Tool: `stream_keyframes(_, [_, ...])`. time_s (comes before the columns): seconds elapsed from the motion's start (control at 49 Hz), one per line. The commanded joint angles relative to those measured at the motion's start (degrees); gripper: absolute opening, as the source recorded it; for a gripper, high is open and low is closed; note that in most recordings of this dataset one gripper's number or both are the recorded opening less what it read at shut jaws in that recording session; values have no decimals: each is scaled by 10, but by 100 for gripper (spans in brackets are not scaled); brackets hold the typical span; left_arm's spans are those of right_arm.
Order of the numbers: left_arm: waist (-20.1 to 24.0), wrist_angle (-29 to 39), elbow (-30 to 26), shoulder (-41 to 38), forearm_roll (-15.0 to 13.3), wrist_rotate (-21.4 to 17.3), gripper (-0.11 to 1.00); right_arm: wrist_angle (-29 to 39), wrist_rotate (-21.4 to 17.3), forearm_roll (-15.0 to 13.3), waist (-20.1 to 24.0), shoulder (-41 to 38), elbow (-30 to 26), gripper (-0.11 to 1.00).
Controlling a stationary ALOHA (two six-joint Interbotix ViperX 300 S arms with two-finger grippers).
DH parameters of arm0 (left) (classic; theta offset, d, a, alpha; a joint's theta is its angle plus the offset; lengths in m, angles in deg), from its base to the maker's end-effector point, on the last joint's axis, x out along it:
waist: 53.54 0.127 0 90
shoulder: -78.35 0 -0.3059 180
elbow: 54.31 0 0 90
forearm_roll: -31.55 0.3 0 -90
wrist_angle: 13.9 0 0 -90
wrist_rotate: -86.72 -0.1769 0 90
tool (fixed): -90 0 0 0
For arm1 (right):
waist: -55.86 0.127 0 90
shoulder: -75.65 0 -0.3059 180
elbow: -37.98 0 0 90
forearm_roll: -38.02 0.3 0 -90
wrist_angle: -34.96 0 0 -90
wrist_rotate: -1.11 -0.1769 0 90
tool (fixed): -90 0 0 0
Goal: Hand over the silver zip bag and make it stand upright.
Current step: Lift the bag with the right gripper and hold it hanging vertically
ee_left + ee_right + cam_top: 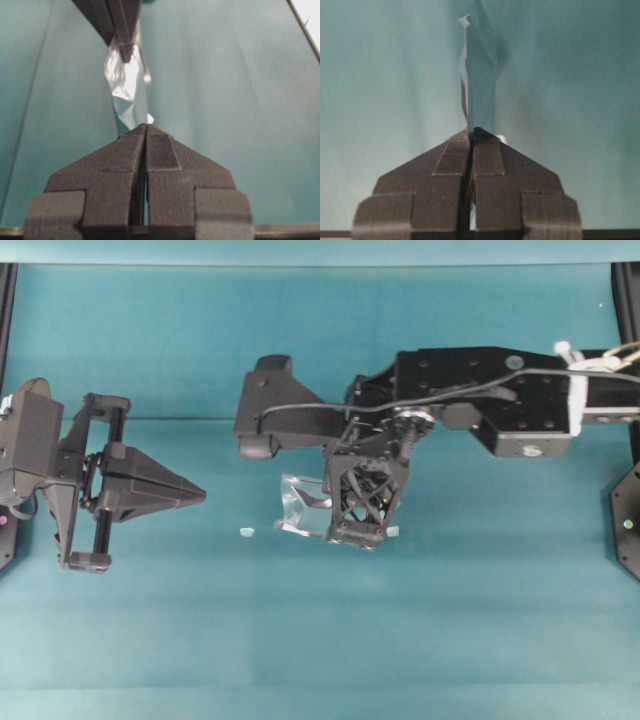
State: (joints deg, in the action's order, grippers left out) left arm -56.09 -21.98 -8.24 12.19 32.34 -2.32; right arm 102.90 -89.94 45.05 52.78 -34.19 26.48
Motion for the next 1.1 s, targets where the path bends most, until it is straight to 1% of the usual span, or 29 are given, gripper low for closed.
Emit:
stream_keyframes(0.0, [-3, -2, -5, 4, 2, -1, -6, 7, 20, -4, 2, 1, -18, 1])
stream_keyframes(0.143, [-3, -3, -5, 3, 2, -1, -6, 11, 40, -14, 3, -12, -24, 1])
stream_keyframes(0.225, [-3, -2, -5, 4, 2, -1, -6, 11, 51, -27, 4, -17, -26, 1])
stream_keyframes(0.327, [-3, -2, -4, 4, 2, -1, -6, 11, 62, -50, 4, -19, -28, 1])
stream_keyframes(0.429, [-3, 6, -1, 11, 2, -1, -6, 10, 68, -62, 4, -20, -29, 1])
stream_keyframes(0.654, [-3, 44, 11, 45, 2, 0, -6, 4, 72, -64, 5, -24, -29, 1])
stream_keyframes(0.919, [1, 78, 37, 110, 2, 0, -6, 1, 73, -64, 15, -34, -38, 1])
stream_keyframes(1.083, [4, 82, 46, 125, 2, 14, -6, 1, 73, -65, 19, -40, -40, 1])
